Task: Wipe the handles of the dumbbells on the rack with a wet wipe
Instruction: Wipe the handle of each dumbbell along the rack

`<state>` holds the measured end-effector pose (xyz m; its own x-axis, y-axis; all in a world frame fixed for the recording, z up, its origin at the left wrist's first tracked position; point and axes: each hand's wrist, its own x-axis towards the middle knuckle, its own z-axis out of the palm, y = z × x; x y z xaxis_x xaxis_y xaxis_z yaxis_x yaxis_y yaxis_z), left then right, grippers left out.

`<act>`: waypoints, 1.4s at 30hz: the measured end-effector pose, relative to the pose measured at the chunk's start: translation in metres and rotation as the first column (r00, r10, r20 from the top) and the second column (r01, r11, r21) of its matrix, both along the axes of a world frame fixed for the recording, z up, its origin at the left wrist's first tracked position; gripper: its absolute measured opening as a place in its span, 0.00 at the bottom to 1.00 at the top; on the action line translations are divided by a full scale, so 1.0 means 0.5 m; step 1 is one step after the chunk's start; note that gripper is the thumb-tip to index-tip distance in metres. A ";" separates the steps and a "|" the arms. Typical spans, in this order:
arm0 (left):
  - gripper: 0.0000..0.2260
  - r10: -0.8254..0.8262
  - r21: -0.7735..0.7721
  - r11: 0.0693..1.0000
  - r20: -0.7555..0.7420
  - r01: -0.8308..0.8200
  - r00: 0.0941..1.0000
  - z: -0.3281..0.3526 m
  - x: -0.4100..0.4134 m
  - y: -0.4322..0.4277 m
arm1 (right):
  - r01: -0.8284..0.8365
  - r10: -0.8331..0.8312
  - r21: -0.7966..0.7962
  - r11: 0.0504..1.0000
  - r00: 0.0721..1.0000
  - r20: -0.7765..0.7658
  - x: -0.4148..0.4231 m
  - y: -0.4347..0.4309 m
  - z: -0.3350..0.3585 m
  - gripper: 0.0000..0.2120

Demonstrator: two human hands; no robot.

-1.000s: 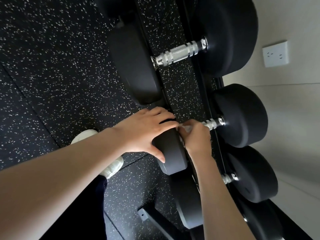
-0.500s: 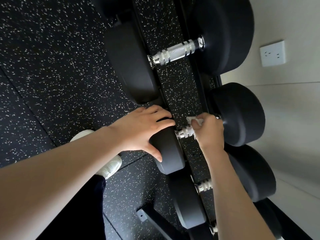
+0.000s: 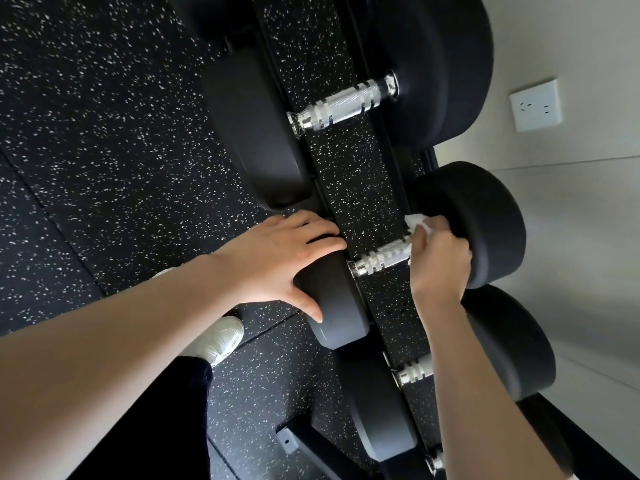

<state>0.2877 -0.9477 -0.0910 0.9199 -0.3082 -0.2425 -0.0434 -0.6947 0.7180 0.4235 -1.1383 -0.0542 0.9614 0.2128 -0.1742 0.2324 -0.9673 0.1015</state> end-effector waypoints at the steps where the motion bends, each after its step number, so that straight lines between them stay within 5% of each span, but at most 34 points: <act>1: 0.44 -0.003 0.005 1.000 0.002 0.003 1.000 0.001 0.001 0.000 | 0.009 -0.011 0.052 0.999 0.999 0.039 -0.007 -0.005 -0.001 0.11; 9: 0.46 -0.021 0.045 0.999 0.016 0.020 1.000 0.001 0.000 -0.001 | -0.022 -0.031 0.320 0.947 0.987 0.159 -0.038 -0.024 -0.028 0.08; 19: 0.44 -0.096 0.222 0.970 -0.034 0.102 0.995 0.063 0.004 -0.005 | 0.207 -0.146 0.603 0.770 0.978 -0.150 -0.082 -0.032 0.005 0.07; 29: 0.24 -0.019 0.442 0.895 0.176 -0.062 0.984 0.176 0.019 0.095 | 0.075 -0.050 0.640 0.764 0.997 -0.057 -0.124 0.041 0.091 0.08; 32: 0.24 -0.001 0.477 0.874 0.196 -0.095 0.981 0.181 0.047 0.136 | 0.035 -0.075 0.668 0.743 0.997 0.032 -0.104 0.095 0.094 0.07; 42: 0.27 -0.088 0.480 0.877 0.190 -0.015 0.978 0.105 0.123 0.255 | 0.220 -0.311 0.775 0.593 0.950 -0.032 -0.009 0.271 -0.002 0.05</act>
